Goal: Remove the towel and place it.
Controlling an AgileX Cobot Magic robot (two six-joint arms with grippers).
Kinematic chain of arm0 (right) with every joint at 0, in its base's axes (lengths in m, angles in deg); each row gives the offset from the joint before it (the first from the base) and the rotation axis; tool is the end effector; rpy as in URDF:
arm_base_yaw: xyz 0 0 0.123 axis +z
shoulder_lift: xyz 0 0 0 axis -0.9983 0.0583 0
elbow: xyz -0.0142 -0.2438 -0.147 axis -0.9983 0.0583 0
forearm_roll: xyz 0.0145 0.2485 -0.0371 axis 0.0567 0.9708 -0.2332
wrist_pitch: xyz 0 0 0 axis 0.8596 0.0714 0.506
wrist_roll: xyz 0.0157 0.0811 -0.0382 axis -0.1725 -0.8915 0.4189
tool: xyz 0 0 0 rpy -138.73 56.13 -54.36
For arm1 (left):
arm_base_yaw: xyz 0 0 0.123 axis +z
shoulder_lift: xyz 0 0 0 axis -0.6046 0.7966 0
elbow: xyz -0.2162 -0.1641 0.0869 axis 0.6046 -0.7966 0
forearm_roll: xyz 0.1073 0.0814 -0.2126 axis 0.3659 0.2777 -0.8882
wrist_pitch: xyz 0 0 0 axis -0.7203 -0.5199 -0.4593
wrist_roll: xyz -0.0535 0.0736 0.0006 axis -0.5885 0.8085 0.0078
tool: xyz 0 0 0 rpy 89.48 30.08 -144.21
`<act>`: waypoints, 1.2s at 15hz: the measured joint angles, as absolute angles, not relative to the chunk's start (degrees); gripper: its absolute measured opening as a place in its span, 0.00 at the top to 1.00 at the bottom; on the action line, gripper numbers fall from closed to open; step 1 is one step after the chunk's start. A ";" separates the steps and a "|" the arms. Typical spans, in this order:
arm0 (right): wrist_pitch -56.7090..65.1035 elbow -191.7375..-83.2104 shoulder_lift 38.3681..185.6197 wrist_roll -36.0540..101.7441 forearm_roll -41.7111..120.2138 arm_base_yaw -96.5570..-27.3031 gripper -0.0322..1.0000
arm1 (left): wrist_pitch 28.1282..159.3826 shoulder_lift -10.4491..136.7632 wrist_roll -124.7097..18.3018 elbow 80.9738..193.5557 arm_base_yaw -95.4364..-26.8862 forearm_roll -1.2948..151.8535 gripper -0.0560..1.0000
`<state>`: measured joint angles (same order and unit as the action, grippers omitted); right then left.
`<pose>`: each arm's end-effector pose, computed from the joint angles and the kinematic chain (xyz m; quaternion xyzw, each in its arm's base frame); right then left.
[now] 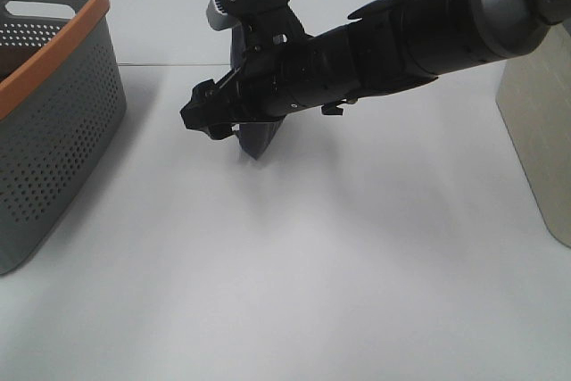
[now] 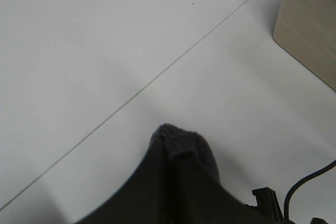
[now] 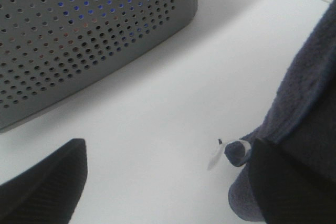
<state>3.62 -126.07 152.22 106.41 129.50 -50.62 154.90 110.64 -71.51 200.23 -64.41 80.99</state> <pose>0.3348 0.2625 0.1684 -0.2987 0.8461 0.2127 0.3869 0.4055 -0.2211 0.4240 0.3296 0.8343 -0.1112 0.4277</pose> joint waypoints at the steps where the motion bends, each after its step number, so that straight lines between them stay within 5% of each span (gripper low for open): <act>1: 4.60 -126.07 152.22 106.41 129.50 -50.62 0.24 | 154.90 110.64 -71.51 200.23 -64.41 80.99 0.95; 18: 9.35 -126.30 153.02 104.35 129.56 -50.62 0.33 | 156.28 110.64 -71.51 200.23 -64.41 80.87 0.95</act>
